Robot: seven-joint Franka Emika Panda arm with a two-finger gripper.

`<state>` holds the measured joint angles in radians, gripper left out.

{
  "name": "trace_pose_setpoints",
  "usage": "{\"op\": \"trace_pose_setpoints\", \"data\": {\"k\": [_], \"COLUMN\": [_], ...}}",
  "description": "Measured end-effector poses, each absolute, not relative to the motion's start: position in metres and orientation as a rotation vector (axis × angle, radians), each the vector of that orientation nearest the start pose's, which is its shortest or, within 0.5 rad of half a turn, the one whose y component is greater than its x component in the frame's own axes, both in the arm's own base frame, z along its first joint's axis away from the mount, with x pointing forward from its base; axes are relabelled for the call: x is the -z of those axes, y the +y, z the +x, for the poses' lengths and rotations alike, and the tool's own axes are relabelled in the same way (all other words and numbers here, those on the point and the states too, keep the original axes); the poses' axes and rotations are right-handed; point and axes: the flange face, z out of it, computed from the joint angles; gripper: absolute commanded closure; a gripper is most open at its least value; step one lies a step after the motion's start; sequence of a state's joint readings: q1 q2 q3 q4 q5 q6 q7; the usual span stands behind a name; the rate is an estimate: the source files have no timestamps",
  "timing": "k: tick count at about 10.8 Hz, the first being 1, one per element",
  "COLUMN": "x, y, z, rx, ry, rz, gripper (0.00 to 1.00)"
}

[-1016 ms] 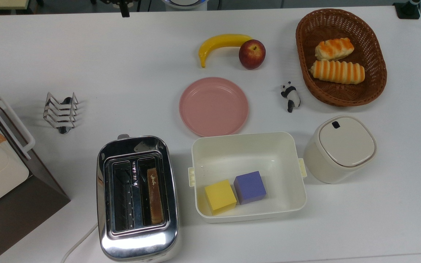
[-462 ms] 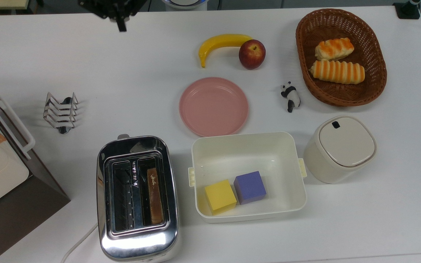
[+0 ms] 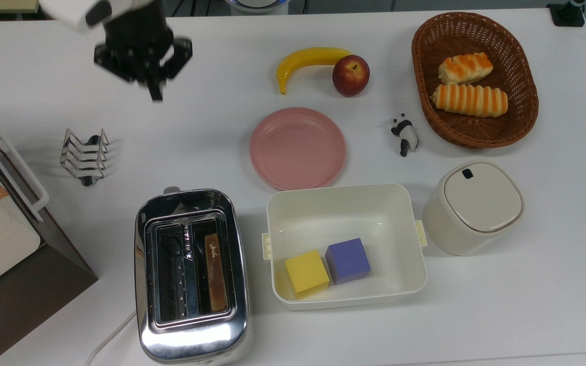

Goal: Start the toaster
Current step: 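Move the gripper down toward the toaster's lever side, then press the toaster lever down with the closed gripper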

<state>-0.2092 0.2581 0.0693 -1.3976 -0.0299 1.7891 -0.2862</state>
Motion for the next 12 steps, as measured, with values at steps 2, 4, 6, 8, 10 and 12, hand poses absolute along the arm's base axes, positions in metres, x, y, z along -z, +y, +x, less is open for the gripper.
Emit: {"op": "trace_pose_setpoints", "data": {"k": [2, 4, 6, 8, 10, 12], "x": [-0.547, -0.525, -0.505, -0.485, -0.463, -0.445], "y": [-0.103, -0.105, -0.107, -0.109, -0.11, -0.111], "z": [0.664, 0.679, 0.691, 0.699, 0.704, 0.712], "rx": [0.26, 0.304, 0.341, 0.335, 0.302, 0.326], "ry": [-0.234, -0.234, -0.234, -0.234, -0.233, -0.233], "rz": [-3.166, -3.165, -3.163, -3.161, -3.157, -3.156], "gripper": [1.0, 1.0, 1.0, 1.0, 1.0, 1.0]}}
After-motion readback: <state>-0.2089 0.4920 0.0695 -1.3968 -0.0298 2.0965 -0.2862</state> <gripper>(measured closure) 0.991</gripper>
